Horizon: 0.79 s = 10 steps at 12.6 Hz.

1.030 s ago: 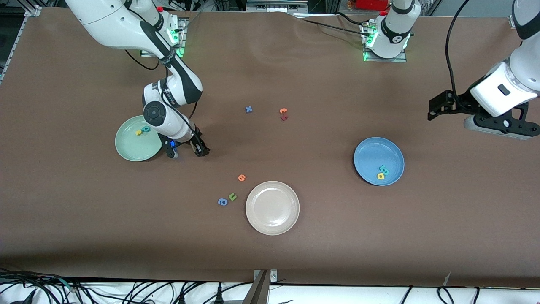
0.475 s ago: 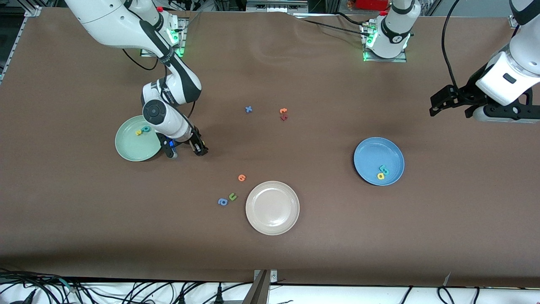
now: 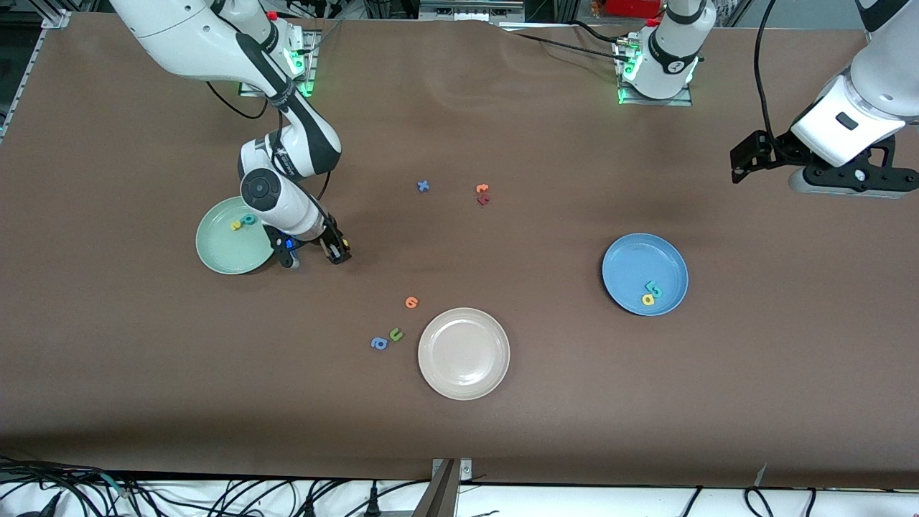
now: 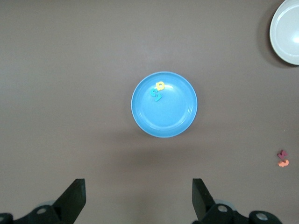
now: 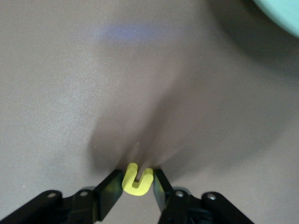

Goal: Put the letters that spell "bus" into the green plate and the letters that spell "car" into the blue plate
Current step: 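Grasp the yellow u with the right gripper, then carry the u into the green plate and open the right gripper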

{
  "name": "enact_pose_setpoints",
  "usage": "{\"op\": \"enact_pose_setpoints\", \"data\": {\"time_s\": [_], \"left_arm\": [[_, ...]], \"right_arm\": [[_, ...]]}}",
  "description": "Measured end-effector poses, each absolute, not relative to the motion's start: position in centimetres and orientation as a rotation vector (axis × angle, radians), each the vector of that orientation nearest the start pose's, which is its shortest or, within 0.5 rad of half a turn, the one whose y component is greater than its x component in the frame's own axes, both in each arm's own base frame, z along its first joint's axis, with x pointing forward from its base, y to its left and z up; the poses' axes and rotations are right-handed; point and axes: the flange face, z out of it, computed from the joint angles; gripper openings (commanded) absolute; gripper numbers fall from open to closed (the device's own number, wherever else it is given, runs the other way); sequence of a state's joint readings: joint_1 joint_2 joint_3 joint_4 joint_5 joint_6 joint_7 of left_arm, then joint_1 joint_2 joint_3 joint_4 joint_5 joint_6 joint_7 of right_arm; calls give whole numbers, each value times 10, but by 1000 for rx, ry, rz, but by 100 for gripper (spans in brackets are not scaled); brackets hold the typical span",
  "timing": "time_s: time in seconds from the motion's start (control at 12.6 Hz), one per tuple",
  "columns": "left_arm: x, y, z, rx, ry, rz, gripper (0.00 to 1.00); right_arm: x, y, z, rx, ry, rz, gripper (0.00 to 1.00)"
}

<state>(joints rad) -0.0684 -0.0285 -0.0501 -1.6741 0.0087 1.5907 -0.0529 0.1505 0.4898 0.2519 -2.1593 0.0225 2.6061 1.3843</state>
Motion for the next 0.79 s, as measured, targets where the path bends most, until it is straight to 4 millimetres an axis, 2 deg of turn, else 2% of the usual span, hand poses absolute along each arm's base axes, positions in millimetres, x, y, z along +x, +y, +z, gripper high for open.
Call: {"op": "enact_pose_setpoints", "data": {"time_s": [0.08,0.55,0.63,0.79], "left_arm": [[540,-62,593,-3154,90,96,100],[540,-52,593,-3175,60,104,100],[539,-53,593,-3174,62,119,100],[537,-53,591,-3171,63,153,100]], "right_arm": [[516,222,172,-2680,1513,182,10],[516,220,176,-2701,1508,193,9],[519,214,182,-2733,1508,219,9],[531,192,210,-2821,1486,286,10]]}}
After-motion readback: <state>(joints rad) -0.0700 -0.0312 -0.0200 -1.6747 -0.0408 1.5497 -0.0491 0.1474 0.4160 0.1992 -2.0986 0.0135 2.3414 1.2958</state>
